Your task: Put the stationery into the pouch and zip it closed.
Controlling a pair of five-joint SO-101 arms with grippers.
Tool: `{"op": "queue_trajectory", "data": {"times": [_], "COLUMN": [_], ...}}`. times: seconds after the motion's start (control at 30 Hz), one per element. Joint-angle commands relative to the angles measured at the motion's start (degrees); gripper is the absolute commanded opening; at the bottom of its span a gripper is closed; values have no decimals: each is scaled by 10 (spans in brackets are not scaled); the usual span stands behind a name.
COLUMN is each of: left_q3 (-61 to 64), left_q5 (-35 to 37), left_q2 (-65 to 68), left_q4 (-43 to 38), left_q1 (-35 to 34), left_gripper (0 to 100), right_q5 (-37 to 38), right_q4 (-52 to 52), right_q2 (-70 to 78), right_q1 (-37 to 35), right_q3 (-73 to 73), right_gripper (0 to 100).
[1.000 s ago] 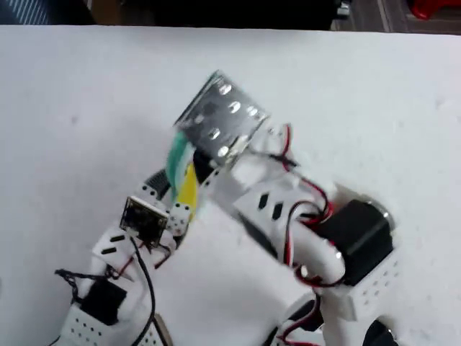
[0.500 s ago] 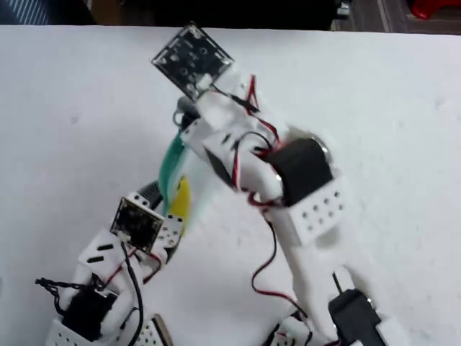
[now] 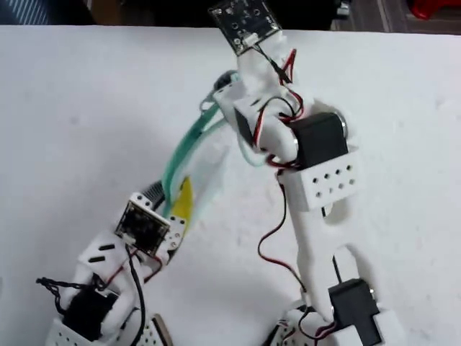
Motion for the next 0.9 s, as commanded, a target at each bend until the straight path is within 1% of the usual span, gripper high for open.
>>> {"op": "queue_trajectory", "data": {"times": [0.0, 0.33, 0.6, 0.73, 0.87], "left_q3": [-17, -13, -13, -13, -13], "left_q5": [-4, -4, -4, -4, -4], "left_q2": [0, 0, 0, 0, 0], "left_q4": [6, -4, -3, -3, -3], "left_q1": [7, 7, 7, 7, 7], "left_gripper": [24, 24, 24, 24, 24], "right_q5": [-7, -8, -7, -8, -8], "right_q4": [-37, -101, -109, -138, -138], "right_q2": [0, 2, 54, 80, 87], "right_q1": [59, 129, 137, 159, 166], "right_q3": [-4, -3, -8, -8, -6], "right_gripper": [16, 16, 16, 16, 16]}}
